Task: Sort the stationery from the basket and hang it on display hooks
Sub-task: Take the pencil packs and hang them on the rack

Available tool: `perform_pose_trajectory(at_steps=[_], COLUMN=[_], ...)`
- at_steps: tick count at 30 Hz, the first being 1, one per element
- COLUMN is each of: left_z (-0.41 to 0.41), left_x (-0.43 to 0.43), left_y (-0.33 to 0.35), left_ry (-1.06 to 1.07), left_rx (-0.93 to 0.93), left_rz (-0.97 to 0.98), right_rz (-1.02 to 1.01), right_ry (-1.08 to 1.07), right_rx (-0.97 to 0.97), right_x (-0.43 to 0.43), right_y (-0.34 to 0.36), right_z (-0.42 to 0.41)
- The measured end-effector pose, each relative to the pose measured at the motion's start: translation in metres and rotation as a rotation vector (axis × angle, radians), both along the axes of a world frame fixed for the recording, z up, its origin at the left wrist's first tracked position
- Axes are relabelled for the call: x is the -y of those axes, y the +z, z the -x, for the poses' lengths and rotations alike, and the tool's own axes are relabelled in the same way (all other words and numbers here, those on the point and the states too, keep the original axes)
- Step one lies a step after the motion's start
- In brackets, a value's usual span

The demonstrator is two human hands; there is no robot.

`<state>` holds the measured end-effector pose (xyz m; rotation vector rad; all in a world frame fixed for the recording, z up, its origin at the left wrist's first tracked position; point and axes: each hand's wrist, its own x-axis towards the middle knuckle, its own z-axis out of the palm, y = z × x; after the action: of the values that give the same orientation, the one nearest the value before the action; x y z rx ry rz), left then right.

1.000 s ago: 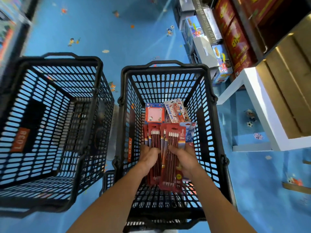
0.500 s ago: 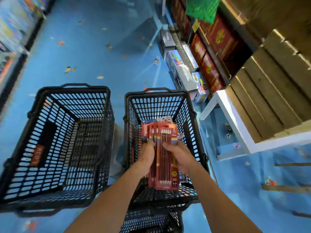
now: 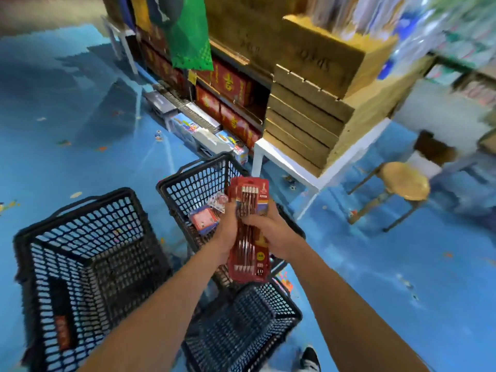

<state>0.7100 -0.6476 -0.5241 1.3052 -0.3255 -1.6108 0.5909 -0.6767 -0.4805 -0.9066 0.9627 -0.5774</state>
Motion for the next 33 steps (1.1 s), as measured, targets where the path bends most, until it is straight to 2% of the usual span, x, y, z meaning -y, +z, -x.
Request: perform_pose_trajectory(at_steps=[3,7,12,16,20,25,33], left_z=[0.034,0.107,0.205,0.324,0.453,0.605,0.790], left_x=[-0.009,-0.017,-0.030,-0.064,-0.125,-0.236,-0.425], left_y=[0.040,0.068,0.082,0.091,0.113,0.144,0.198], left_ry=[-0.075,-0.232,-0.431,-0.696,-0.965,-1.185,-1.498], left_rx=[-0.007,-0.119,-0.086,-0.015,0.059,0.087,0.031], left_rz=[0.024,0.030,0.042,0.089,0.125,0.222,0.365], right_rz=[0.063,0.093,0.146,0.157,0.180,0.239,0.341], right_ry=[-0.098,-0.305,-0.543,-0.737,-0.935,-1.142,-1.519], right_rx=[-0.018,-0.025,0.039,0.077,0.061,-0.036,-0.174], right_x=[-0.020,-0.047,-0.090,-0.159,-0.253,-0.380,-0.584], right_y=[0.018,0.039,0.055,0.079,0.098,0.123,0.164], right_z=[0.034,0.103,0.201,0.316,0.441,0.572,0.717])
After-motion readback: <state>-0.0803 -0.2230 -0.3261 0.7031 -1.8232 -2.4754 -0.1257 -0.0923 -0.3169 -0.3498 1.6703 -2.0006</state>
